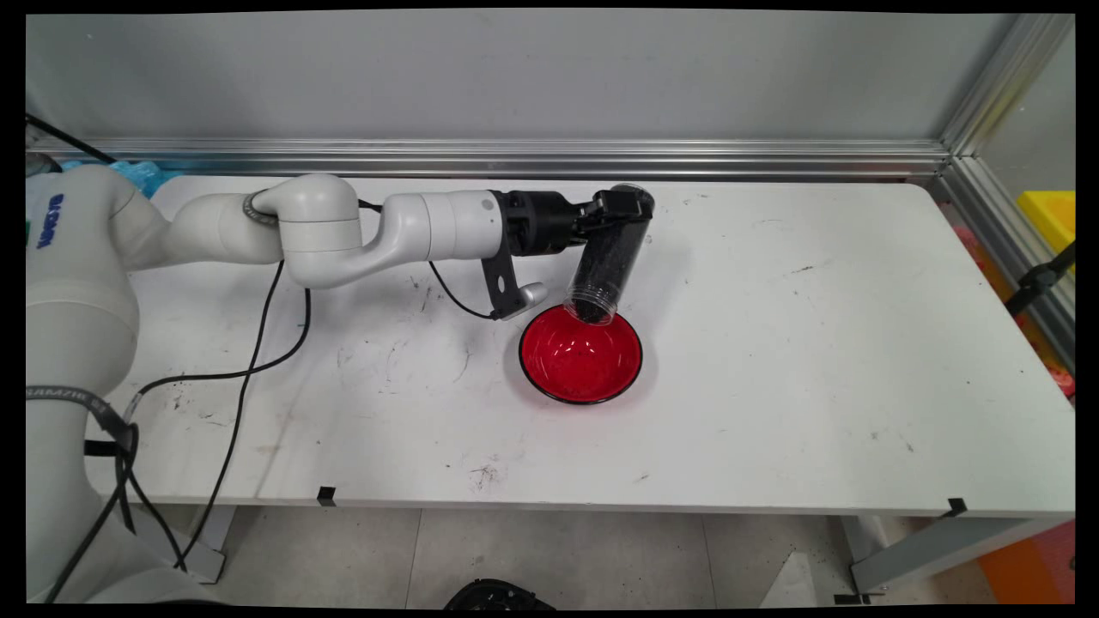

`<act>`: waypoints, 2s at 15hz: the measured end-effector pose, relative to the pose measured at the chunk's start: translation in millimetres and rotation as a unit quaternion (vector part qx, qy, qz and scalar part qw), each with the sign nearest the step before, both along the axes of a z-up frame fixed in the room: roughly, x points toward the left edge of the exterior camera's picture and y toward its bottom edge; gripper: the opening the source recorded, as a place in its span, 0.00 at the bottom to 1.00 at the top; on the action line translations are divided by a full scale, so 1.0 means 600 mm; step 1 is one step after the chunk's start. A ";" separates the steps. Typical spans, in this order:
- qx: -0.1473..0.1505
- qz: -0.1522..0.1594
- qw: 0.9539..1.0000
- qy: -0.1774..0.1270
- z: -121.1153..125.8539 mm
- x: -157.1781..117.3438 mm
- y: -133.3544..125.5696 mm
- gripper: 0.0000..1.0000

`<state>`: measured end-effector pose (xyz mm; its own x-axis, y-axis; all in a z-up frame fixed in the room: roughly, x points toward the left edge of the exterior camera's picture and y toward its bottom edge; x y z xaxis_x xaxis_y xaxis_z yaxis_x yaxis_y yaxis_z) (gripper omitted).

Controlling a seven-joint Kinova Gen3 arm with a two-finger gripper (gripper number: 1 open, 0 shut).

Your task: Pour the black seasoning powder in the red bowl

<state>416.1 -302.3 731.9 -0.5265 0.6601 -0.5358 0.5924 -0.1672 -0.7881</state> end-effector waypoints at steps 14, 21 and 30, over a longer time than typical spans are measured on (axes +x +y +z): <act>-0.028 -0.020 0.999 -0.004 0.000 -0.007 -0.004 0.00; -0.031 -0.023 0.999 -0.006 -0.002 -0.007 -0.001 0.00; -0.029 -0.024 0.999 -0.006 -0.001 -0.004 0.006 0.00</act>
